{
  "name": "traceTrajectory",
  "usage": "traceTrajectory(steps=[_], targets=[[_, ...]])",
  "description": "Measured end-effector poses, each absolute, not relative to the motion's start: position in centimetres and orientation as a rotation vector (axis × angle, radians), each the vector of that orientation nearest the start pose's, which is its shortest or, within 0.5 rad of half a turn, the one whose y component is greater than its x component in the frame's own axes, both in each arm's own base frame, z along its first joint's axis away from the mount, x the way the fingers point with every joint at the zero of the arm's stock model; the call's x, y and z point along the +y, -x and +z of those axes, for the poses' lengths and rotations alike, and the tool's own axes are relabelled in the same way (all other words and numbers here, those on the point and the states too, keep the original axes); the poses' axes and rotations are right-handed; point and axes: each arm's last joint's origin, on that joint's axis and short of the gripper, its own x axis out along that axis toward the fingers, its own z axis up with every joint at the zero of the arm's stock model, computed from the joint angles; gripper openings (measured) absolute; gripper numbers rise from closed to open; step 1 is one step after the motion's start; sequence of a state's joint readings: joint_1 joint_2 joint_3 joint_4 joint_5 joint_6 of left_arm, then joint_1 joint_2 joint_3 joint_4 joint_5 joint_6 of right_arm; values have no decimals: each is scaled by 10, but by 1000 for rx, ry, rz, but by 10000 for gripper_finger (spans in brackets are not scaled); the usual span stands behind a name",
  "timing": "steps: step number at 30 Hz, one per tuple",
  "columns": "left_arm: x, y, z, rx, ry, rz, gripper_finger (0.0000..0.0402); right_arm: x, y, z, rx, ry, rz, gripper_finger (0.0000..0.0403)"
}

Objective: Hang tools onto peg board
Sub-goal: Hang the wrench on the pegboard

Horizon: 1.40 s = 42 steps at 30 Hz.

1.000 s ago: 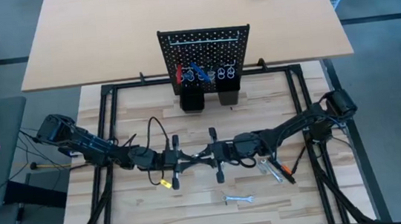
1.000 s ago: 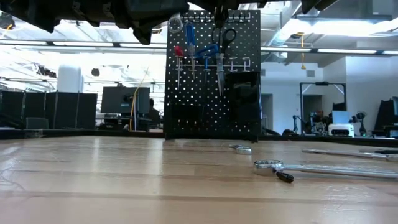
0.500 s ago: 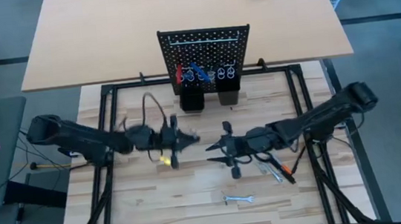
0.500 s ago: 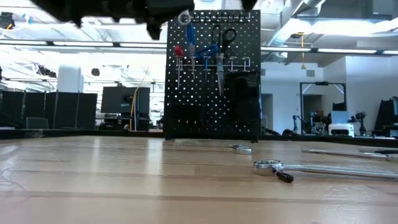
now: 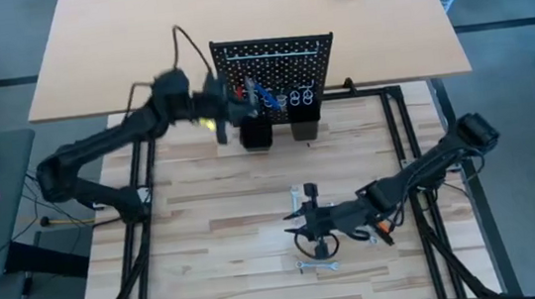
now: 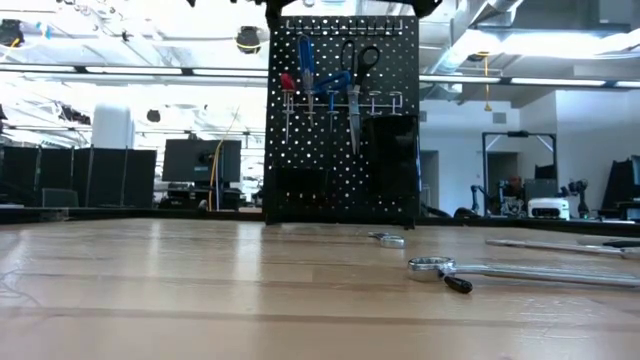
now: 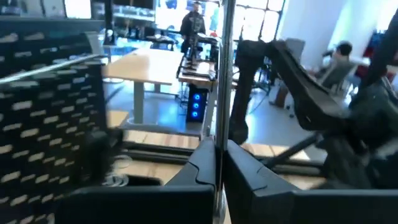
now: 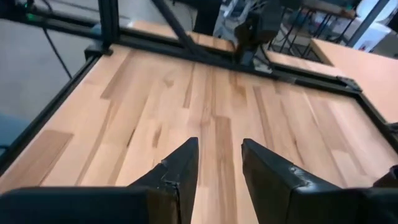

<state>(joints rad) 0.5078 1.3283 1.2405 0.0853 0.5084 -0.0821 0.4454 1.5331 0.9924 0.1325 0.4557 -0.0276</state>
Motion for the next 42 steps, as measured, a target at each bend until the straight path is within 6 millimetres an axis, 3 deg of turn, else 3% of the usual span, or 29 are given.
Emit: traceTrajectory(steps=[6, 10, 23, 30, 42], targets=[[182, -261, 391, 26, 180, 19, 0, 135, -311, 252, 377, 210, -5, 132], [196, -255, 391, 20, 194, 4, 0, 134, -311, 253, 376, 216, -5, 132], [202, -235, 402, -5, 175, -6, 0, 133, -311, 253, 379, 217, -7, 132], [214, -233, 394, 21, 205, 28, 0, 133, -311, 254, 376, 215, -7, 132], [217, -233, 384, 45, 209, 86, 0, 133, -311, 254, 368, 215, -6, 132]])
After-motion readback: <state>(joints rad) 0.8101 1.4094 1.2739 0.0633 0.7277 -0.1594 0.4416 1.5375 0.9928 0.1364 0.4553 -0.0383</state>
